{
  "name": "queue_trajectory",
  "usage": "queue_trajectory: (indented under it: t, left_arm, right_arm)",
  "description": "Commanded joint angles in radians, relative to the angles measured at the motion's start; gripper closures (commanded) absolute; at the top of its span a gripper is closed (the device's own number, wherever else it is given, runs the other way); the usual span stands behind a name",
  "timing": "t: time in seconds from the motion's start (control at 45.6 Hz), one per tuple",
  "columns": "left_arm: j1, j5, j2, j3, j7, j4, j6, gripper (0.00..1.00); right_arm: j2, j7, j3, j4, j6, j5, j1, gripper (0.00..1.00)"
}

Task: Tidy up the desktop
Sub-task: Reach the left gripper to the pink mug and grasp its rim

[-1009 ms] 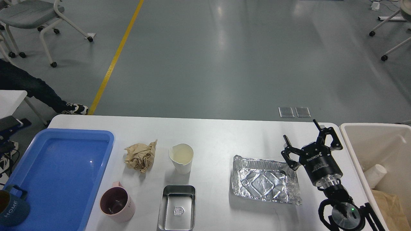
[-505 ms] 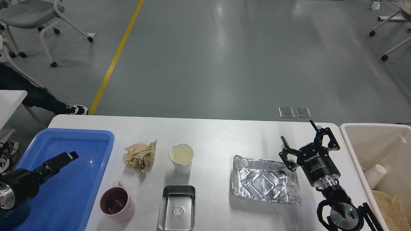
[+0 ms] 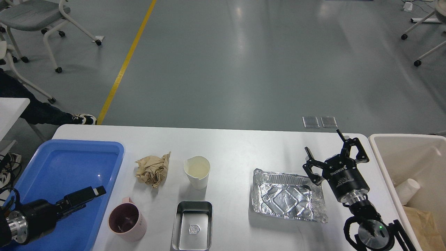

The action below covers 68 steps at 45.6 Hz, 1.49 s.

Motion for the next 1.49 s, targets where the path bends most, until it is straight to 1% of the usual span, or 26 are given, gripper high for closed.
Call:
queue_trajectory:
  t: [0.0,0.044,0.088,0.219,0.263,0.395,0.526,0.658,0.724,0.768,0.79,0.834,0.899,0.921,0.965,1.009,1.119,1.141,1.163,1.206,1.272,1.47]
  left_arm:
    - [-0.003,0.055,-0.010,0.034,0.006,-0.001,0.004,0.04]
    - [-0.006,0.078,-0.015,0.052,0.011,-0.001,0.007,0.04]
    - [-0.006,0.093,-0.019,0.064,0.025,-0.001,0.009,0.04]
    - [-0.015,0.104,-0.065,0.092,0.098,0.008,0.007,0.04]
    - [-0.028,0.104,-0.076,0.112,0.115,0.015,0.006,0.04]
    - [-0.072,0.102,-0.098,0.167,0.121,0.023,0.007,0.04]
    - [-0.083,0.102,-0.110,0.185,0.130,0.025,0.006,0.04]
    - [-0.094,0.101,-0.134,0.189,0.150,0.032,0.003,0.08]
    - [-0.092,0.104,-0.139,0.190,0.150,0.032,0.003,0.13]
    - [-0.094,0.106,-0.135,0.202,0.150,0.032,0.003,0.18]
    - [-0.095,0.106,-0.131,0.210,0.150,0.032,0.003,0.22]
    - [-0.098,0.106,-0.125,0.219,0.143,0.032,0.004,0.34]
    - [-0.103,0.106,-0.119,0.222,0.126,0.035,0.004,0.56]
    - [-0.103,0.106,-0.119,0.222,0.118,0.035,0.004,0.61]
    - [-0.103,0.106,-0.119,0.224,0.101,0.034,0.004,0.67]
    - [-0.101,0.106,-0.118,0.224,0.094,0.035,0.003,0.69]
    - [-0.100,0.107,-0.113,0.225,0.091,0.034,0.000,0.78]
    - [-0.100,0.107,-0.108,0.225,0.089,0.034,-0.002,0.81]
    - [-0.100,0.107,-0.102,0.230,0.088,0.034,-0.005,0.87]
    - [-0.100,0.107,-0.084,0.254,0.074,0.034,-0.010,0.96]
    - [-0.104,0.109,-0.058,0.296,0.048,0.034,-0.008,0.99]
    - [-0.110,0.113,-0.050,0.319,0.040,0.034,-0.008,1.00]
  right_arm:
    - [0.000,0.000,0.000,0.000,0.000,0.000,-0.003,0.00]
    - [0.001,0.000,0.000,0.000,0.000,0.000,-0.001,0.00]
    - [0.001,0.000,0.000,0.000,0.000,-0.002,-0.001,0.00]
    - [0.000,0.000,0.000,-0.001,0.000,0.000,-0.001,0.00]
    - [0.001,0.000,0.000,-0.001,0.000,0.000,-0.001,0.00]
    - [0.001,0.000,0.000,0.000,0.000,0.000,-0.001,0.00]
    - [0.001,0.001,0.000,0.000,0.000,0.000,-0.001,0.00]
    - [0.004,0.005,0.001,0.000,0.002,-0.002,-0.001,0.00]
    - [0.006,0.006,0.003,0.000,0.002,-0.002,-0.001,0.00]
    - [0.006,0.006,0.003,0.000,0.002,0.000,-0.001,0.00]
    - [0.006,0.006,0.003,0.000,0.002,0.000,-0.001,0.00]
    - [0.006,0.006,0.003,-0.001,0.002,0.000,-0.001,0.00]
    - [0.007,0.006,0.003,-0.001,0.002,0.000,0.000,0.00]
    - [0.007,0.006,0.003,-0.001,0.002,0.000,0.000,0.00]
    - [0.010,0.006,0.001,-0.001,0.002,0.000,0.000,0.00]
    - [0.015,0.006,0.000,0.000,0.002,0.000,0.000,0.00]
    - [0.015,0.006,0.001,-0.001,0.002,0.000,0.000,0.00]
    - [0.015,0.006,0.001,-0.001,0.002,0.000,0.000,0.00]
    - [0.015,0.006,0.000,-0.001,0.002,0.000,0.000,0.00]
    - [0.015,0.006,0.000,-0.001,0.002,-0.002,0.000,0.00]
    - [0.015,0.006,0.000,-0.001,0.002,0.000,0.000,0.00]
    - [0.017,0.006,0.000,-0.004,0.002,-0.002,-0.001,0.00]
